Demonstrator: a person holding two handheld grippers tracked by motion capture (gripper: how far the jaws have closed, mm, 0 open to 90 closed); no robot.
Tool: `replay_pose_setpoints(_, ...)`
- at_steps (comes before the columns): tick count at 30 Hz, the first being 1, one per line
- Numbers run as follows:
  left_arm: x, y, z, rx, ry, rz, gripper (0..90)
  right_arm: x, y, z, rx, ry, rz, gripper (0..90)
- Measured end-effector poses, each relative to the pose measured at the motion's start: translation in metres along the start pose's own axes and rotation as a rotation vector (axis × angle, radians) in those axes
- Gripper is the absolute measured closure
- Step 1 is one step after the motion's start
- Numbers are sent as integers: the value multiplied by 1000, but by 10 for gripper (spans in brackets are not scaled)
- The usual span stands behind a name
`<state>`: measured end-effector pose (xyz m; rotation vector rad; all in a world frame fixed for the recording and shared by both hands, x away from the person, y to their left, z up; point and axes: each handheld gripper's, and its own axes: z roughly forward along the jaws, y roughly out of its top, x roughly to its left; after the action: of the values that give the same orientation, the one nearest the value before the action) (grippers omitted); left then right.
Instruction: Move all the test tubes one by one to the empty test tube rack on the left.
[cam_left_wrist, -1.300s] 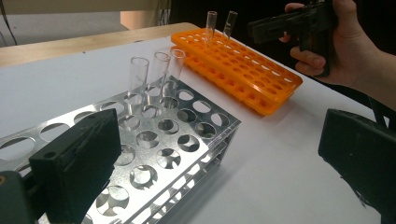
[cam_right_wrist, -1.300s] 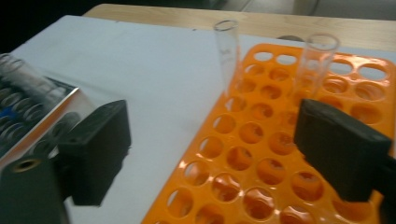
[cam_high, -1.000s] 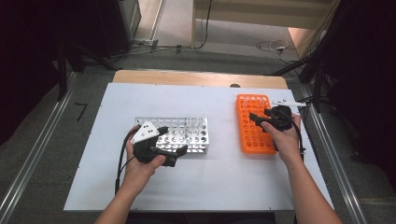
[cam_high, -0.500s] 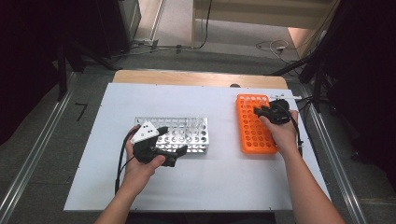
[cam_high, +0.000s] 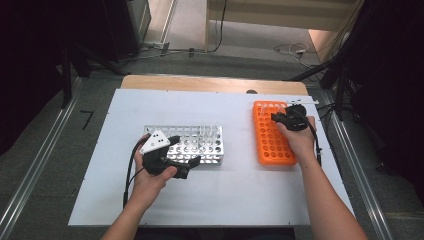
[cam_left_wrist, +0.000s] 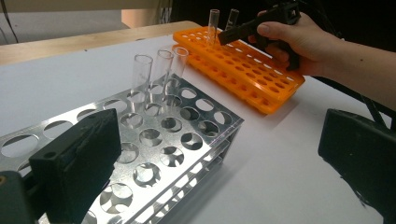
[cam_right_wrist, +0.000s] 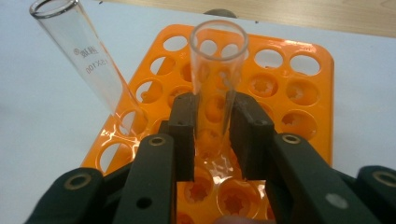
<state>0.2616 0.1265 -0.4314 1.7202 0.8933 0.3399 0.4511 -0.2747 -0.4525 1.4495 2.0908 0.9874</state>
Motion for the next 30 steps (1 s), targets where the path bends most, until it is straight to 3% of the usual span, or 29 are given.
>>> replay_pose_setpoints(4, 0, 0, 0, -3, 2, 0, 0, 3, 0, 1, -5, -10, -26, 726)
replay_pose_setpoints(14, 1, 0, -1, -5, 5, -1, 0, 2, 1, -4, -33, -5, -22, 730)
replay_pose_setpoints(27, 0, 0, 0, 0, 0, 4, 0, 2, 7, -37, -131, 31, -10, 734)
replay_pose_setpoints(30, 0, 1, 1, -1, 2, 4, 0, 6, 8, -47, -147, 52, -30, 734)
